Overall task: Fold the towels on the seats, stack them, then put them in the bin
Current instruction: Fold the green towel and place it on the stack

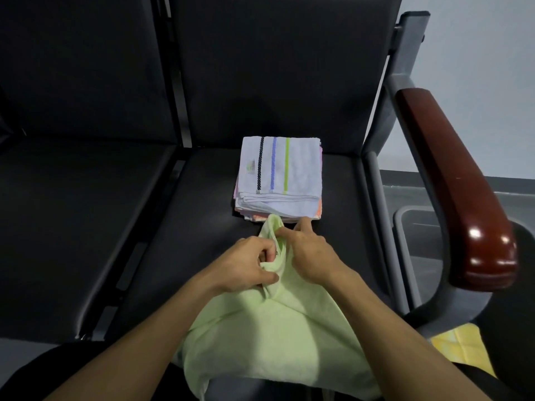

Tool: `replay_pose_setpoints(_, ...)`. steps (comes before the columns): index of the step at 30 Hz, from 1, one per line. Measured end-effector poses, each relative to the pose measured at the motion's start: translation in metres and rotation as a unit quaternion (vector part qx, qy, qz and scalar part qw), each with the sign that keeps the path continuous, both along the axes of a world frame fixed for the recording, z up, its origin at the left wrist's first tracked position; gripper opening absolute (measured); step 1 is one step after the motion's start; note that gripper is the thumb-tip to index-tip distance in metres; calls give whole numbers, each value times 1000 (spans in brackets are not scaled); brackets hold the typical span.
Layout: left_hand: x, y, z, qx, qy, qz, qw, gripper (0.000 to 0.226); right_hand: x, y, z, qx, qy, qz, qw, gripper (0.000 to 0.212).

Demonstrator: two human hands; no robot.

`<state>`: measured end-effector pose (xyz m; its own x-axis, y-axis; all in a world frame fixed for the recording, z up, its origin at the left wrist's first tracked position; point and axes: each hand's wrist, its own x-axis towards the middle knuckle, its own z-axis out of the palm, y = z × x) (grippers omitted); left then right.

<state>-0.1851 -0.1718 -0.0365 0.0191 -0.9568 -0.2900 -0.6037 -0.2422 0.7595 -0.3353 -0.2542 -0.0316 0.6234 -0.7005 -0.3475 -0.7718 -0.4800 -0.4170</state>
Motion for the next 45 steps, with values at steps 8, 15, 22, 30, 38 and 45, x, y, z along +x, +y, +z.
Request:
replay_pose_setpoints(8, -7, 10, 6, -5, -24, -127, 992, 38, -8, -8, -5, -108, 42, -47, 992, 41)
replay_pose_setpoints(15, 41, 7, 9, -25, -92, 97, 991, 25, -22, -21, -1, -127, -2, -106, 986, 20)
replay_pose_setpoints(22, 56, 5, -3, -69, -101, 254, 959, 15, -10, -20, 10, -49, -41, -140, 988, 33)
replay_pose_setpoints(30, 60, -3, -2, -89, -59, 307, 946, 15, -11, -20, 15, 31, -213, -185, 959, 13)
replay_pose_setpoints(38, 53, -8, -1, -93, -55, 321, 941, 15, -13, -25, 7, -19, -147, -179, 973, 23)
replay_pose_setpoints(45, 52, -10, 3, -99, -36, 336, 936, 11, -11, -22, 18, 52, -257, -237, 935, 32)
